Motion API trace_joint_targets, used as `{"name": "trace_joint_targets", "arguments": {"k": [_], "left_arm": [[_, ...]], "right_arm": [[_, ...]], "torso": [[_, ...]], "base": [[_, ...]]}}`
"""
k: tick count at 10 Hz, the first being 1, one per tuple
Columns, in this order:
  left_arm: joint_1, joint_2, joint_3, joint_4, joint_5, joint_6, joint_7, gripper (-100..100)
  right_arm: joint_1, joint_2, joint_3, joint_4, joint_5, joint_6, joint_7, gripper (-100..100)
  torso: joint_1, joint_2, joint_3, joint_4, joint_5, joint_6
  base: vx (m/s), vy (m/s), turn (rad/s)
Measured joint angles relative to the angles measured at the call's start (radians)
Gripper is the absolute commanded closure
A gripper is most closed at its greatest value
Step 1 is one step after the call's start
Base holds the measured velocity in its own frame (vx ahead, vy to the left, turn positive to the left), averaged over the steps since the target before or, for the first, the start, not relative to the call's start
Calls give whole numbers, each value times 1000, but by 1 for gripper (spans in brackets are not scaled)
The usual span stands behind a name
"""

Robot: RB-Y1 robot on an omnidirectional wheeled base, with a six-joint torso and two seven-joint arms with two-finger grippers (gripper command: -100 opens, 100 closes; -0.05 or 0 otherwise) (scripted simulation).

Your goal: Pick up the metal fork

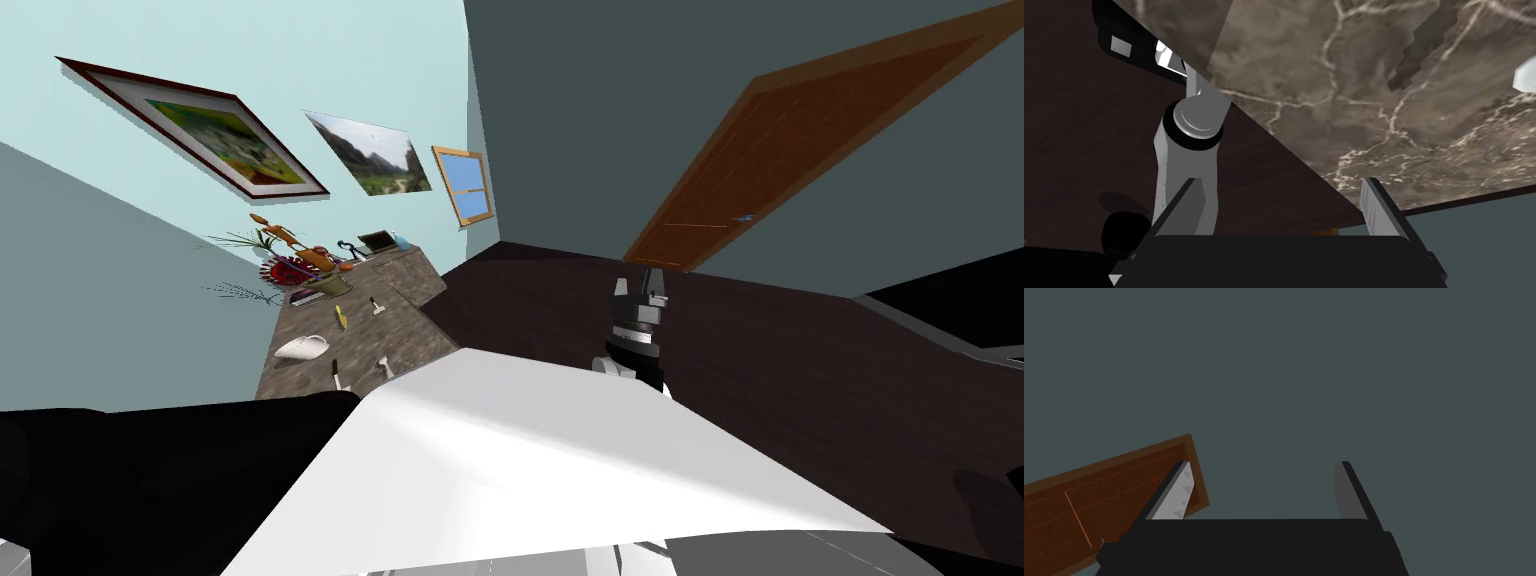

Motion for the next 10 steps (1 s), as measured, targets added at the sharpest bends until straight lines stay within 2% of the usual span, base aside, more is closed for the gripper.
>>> {"name": "trace_joint_targets", "arguments": {"k": [2,4,6,10], "left_arm": [[49,63,16,0,-32,19,-18,-100],[75,121,10,22,-65,34,-46,-100],[123,172,33,43,-93,34,-75,-100],[180,285,43,79,-147,57,-113,-100]], "right_arm": [[0,0,0,0,0,0,0,0],[0,0,0,0,0,0,0,0],[0,0,0,0,0,0,0,0],[0,0,0,0,0,0,0,0]], "torso": [[1,0,0,0,0,0],[1,0,0,0,0,0],[0,0,0,0,0,0],[0,-1,0,0,0,-1]], "base": [[3,29,-196],[0,24,-168],[4,23,-157],[2,23,-128]]}}
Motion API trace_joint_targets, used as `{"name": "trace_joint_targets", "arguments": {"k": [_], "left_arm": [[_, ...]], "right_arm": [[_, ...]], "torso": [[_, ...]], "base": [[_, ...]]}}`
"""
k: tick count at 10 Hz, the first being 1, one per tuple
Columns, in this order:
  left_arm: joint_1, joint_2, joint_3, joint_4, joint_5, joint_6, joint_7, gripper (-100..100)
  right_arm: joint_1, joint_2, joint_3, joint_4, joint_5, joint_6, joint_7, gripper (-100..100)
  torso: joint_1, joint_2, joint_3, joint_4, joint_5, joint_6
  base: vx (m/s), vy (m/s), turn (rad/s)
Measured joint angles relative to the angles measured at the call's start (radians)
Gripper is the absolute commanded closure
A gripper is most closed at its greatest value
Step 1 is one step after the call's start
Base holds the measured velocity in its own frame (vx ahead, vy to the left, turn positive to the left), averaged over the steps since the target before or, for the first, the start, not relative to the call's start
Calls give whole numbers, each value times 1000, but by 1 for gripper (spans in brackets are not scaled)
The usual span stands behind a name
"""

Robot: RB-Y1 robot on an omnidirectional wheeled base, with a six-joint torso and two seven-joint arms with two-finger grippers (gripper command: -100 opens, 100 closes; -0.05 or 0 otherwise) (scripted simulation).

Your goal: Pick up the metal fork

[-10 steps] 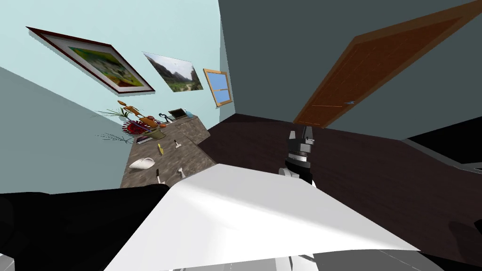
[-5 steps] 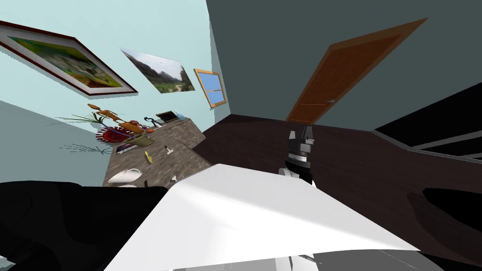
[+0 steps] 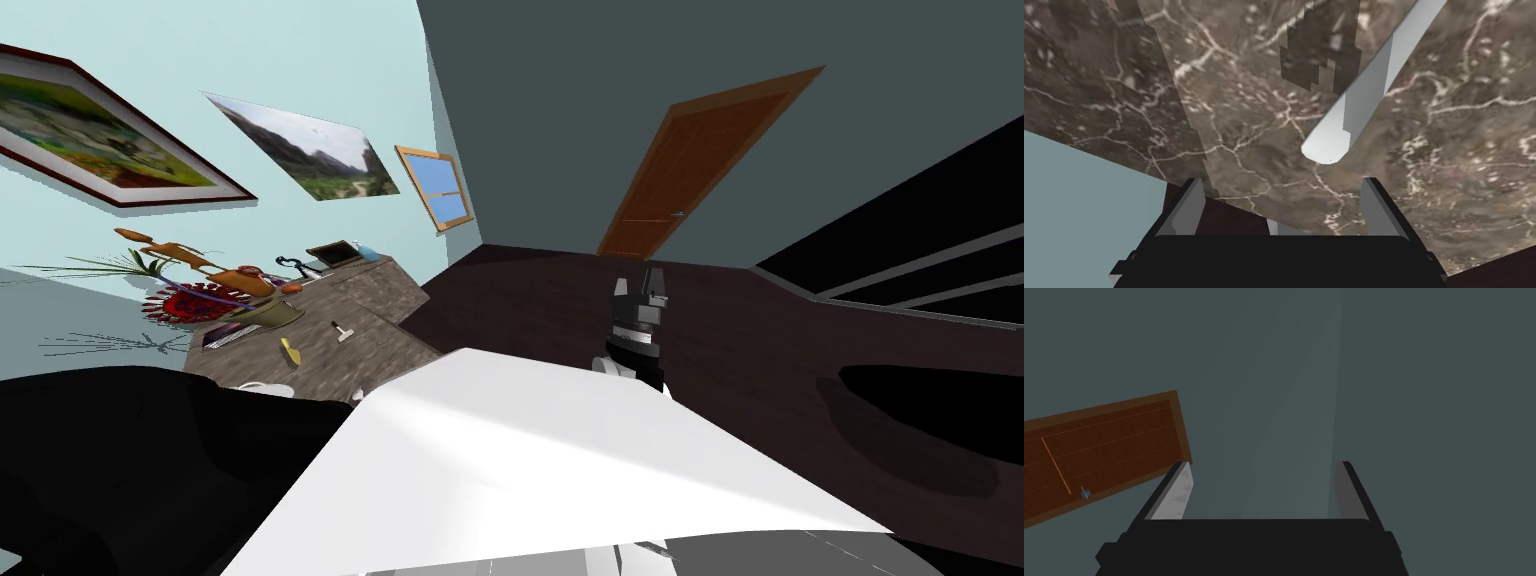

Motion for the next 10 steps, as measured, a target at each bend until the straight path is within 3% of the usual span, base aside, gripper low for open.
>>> {"name": "trace_joint_targets", "arguments": {"k": [1,2,5,6,7,9,10], "left_arm": [[20,17,11,3,-11,4,-7,-100],[16,48,-6,27,-21,7,-25,-100],[86,117,31,50,-68,21,-50,-100],[131,142,64,54,-97,29,-55,-100],[153,169,69,60,-119,42,-62,-100],[162,221,44,81,-135,74,-86,-100],[163,223,44,82,-136,77,-87,0]], "right_arm": [[0,0,0,0,0,0,0,0],[0,0,0,0,0,0,0,0],[0,0,0,0,0,0,0,0],[0,0,0,0,0,0,0,0],[0,0,0,0,0,0,0,0],[0,0,0,0,0,0,0,0],[0,0,0,0,0,0,0,0]], "torso": [[0,0,0,0,0,-1],[0,0,0,0,0,0],[0,0,0,0,0,0],[1,0,0,0,0,0],[1,0,0,0,0,0],[0,0,0,0,0,-1],[-1,0,0,0,0,-1]], "base": [[3,27,-158],[1,24,-80],[4,28,-166],[5,48,-153],[5,43,-124],[5,22,-55],[0,0,0]]}}
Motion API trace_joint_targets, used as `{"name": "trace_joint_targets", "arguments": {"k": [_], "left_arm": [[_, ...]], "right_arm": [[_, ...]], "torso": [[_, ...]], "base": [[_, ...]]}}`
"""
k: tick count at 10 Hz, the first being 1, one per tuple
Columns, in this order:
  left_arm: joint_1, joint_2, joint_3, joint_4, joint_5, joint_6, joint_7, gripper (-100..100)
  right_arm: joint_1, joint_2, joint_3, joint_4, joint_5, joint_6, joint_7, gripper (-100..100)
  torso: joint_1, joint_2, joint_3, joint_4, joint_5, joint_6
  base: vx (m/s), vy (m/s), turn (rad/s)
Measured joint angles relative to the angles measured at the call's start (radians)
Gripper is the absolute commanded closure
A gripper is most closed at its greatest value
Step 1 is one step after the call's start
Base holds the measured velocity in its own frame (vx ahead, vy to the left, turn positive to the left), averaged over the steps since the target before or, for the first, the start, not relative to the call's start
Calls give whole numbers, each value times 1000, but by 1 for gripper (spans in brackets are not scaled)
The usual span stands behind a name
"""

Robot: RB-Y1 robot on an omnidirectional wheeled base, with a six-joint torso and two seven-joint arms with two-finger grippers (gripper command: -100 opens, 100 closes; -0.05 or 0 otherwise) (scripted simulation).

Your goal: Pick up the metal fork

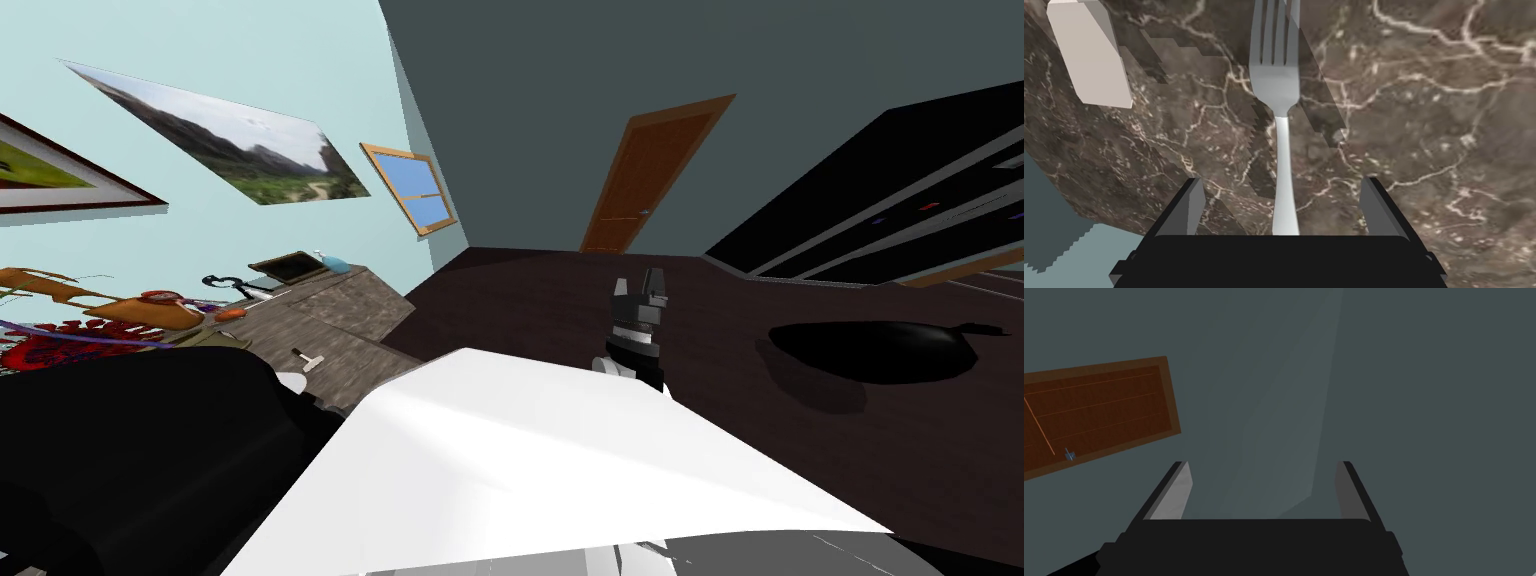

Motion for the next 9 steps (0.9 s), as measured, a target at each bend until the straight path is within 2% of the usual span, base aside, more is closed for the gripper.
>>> {"name": "trace_joint_targets", "arguments": {"k": [1,3,5,7,8,9], "left_arm": [[0,0,0,0,0,0,0,-100],[1,36,-1,-11,-1,20,23,-100],[-17,87,-38,-15,29,57,25,-100],[-13,123,-34,-30,17,81,60,-100],[-14,152,-43,-37,27,100,71,-100],[-15,156,-44,-38,29,105,72,100]], "right_arm": [[0,0,0,0,0,0,0,0],[0,0,0,0,0,0,0,0],[0,0,0,0,0,0,0,0],[0,0,0,0,0,0,0,0],[0,0,0,0,0,0,0,0],[0,0,0,0,0,0,0,0]], "torso": [[-1,0,0,0,0,0],[0,1,1,0,0,0],[1,2,1,0,0,0],[0,2,1,0,0,0],[0,2,1,0,0,0],[1,2,1,0,1,0]], "base": [[-12,10,87],[-21,20,62],[-22,29,77],[-19,24,66],[-9,9,12],[0,0,0]]}}
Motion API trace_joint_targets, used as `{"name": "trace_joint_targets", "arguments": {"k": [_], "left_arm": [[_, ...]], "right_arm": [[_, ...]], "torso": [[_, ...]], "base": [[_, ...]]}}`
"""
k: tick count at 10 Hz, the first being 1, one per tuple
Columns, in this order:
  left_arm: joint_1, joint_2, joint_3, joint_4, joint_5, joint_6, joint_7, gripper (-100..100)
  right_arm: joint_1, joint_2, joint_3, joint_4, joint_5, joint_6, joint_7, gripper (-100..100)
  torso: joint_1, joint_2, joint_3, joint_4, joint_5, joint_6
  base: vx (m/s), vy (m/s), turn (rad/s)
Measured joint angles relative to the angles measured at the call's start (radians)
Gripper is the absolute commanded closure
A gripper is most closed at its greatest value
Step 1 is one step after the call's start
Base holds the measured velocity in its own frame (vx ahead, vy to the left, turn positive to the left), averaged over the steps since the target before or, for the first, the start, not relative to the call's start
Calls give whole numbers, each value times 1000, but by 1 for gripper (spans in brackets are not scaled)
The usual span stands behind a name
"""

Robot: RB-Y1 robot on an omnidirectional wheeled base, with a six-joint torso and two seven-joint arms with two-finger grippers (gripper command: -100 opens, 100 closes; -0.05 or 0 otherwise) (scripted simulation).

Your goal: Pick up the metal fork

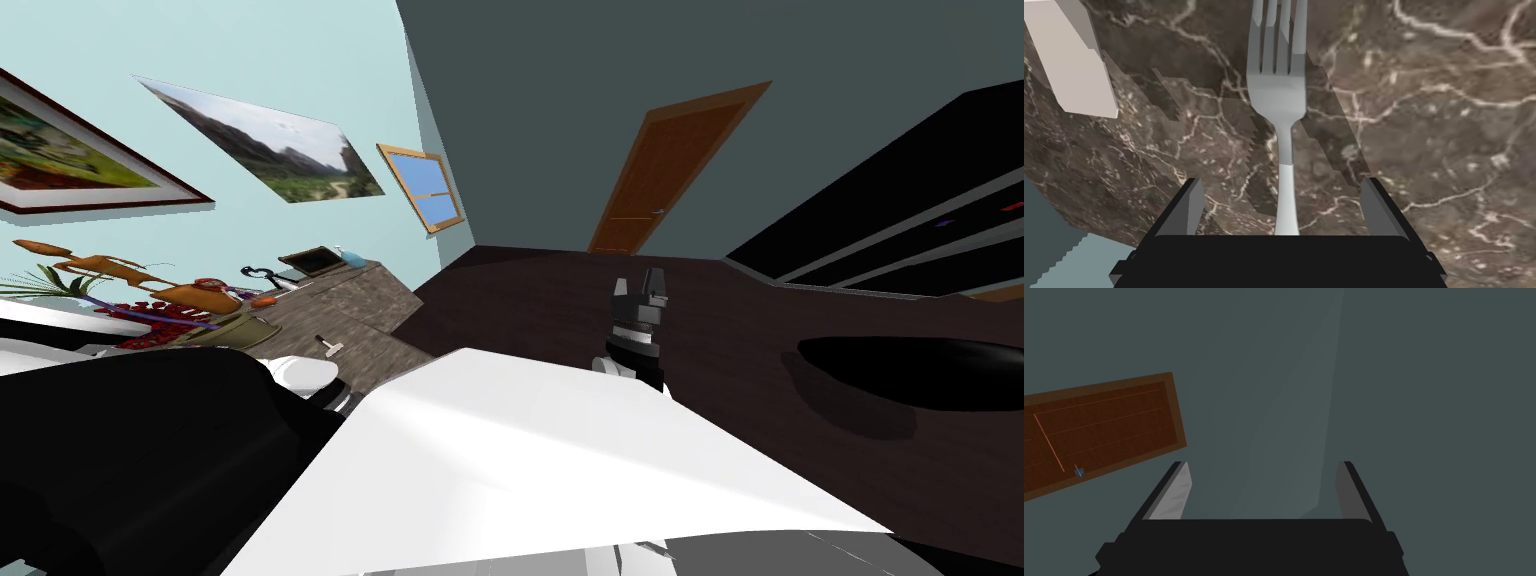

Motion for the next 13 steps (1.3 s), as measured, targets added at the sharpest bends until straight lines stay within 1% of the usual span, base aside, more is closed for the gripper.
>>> {"name": "trace_joint_targets", "arguments": {"k": [4,5,6,8,9,10,11,12,13], "left_arm": [[-1,-1,1,0,0,0,0,100],[-1,-1,1,0,0,0,0,0],[0,-1,1,0,0,0,0,100],[5,-48,15,6,-22,-26,-9,100],[7,-66,15,14,-12,-39,-27,100],[13,-98,33,18,-32,-60,-33,100],[10,-121,32,28,-24,-77,-52,100],[5,-133,25,37,-13,-88,-71,100],[4,-134,24,38,-12,-90,-75,0]], "right_arm": [[0,0,0,0,0,0,0,0],[0,0,0,0,0,0,0,0],[0,0,0,0,0,0,0,0],[0,0,0,0,0,0,0,0],[0,0,0,0,0,0,0,0],[0,0,0,0,0,0,0,0],[0,0,0,0,0,0,0,0],[0,0,0,0,0,0,0,0],[0,0,0,0,0,0,0,0]], "torso": [[0,0,0,-1,0,0],[0,0,0,0,0,0],[1,0,0,0,1,0],[-1,-1,-1,-1,0,0],[-2,-2,-1,-1,0,0],[-2,-1,-1,-1,-1,0],[-2,-2,-1,-1,-1,0],[-2,-2,-1,-1,0,0],[-1,-1,-1,-1,0,0]], "base": [[0,0,0],[0,0,0],[11,-19,-84],[24,-29,-95],[21,-31,-71],[26,-27,-75],[28,-22,-64],[12,-7,-9],[0,0,0]]}}
